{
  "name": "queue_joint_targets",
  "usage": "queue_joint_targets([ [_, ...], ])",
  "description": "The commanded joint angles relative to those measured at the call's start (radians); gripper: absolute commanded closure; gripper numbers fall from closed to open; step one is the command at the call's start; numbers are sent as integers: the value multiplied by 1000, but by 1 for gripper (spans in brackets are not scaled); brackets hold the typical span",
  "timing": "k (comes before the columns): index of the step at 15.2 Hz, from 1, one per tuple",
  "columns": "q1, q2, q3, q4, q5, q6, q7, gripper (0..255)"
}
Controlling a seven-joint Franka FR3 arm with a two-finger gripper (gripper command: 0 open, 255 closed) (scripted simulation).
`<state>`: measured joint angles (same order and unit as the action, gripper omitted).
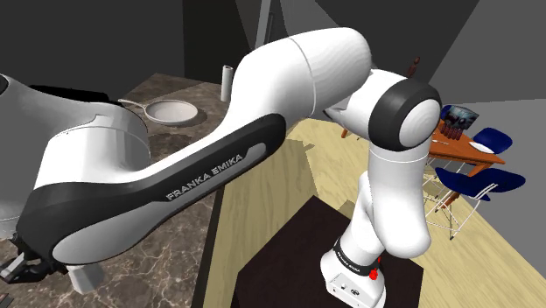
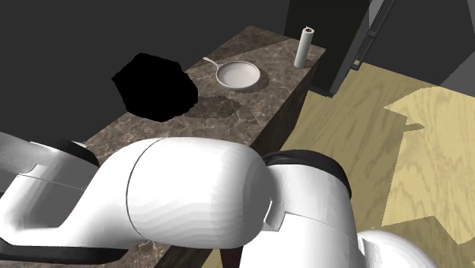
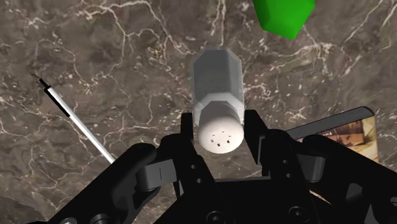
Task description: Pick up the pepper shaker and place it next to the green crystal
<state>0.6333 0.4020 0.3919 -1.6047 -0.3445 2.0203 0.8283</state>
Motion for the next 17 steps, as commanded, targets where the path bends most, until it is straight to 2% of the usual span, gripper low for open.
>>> queue_joint_targets([
  [1,1,10,-3,-12,-7,21,6,255],
  [7,4,40,-12,-54,-28,89,28,255],
  [14,4,40,-12,-54,-28,89,28,255],
  [15,4,40,-12,-54,-28,89,28,0],
  [17,4,40,-12,-54,-28,89,28,0],
])
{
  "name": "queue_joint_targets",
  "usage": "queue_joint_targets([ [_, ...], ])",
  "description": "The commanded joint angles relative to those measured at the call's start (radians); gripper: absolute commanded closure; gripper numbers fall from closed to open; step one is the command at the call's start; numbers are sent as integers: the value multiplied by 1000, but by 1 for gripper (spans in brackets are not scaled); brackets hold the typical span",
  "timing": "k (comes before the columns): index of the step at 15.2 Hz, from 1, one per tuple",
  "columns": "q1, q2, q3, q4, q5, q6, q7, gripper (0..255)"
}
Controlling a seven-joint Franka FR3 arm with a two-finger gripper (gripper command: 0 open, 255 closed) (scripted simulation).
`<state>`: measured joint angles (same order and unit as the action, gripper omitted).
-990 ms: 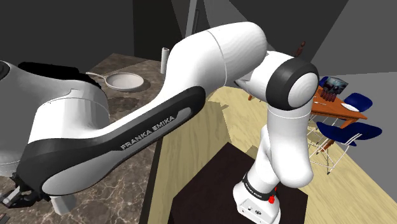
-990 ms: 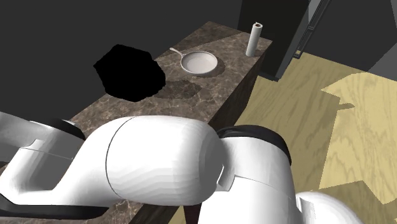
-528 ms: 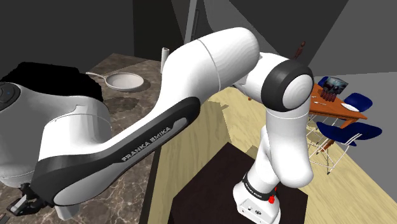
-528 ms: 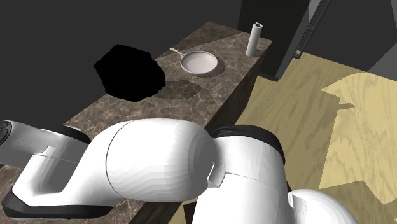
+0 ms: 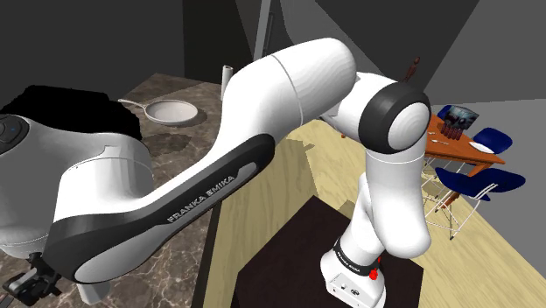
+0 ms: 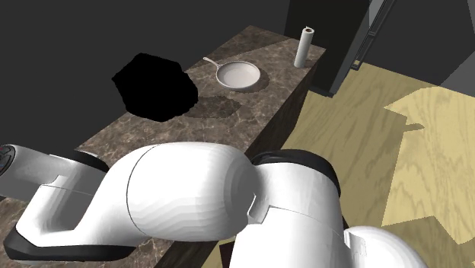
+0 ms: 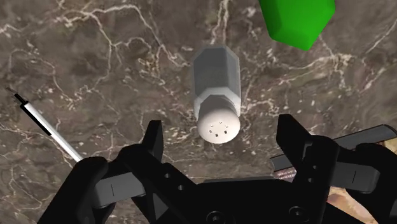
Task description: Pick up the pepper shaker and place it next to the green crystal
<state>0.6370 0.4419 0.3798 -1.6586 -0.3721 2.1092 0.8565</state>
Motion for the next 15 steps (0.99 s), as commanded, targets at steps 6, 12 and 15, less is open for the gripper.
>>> queue_joint_targets([
  [6,2,-43,14,38,25,-77,-16,0],
  [12,2,-52,17,50,31,-99,-19,0],
  [15,2,-52,17,50,31,-98,-19,0],
])
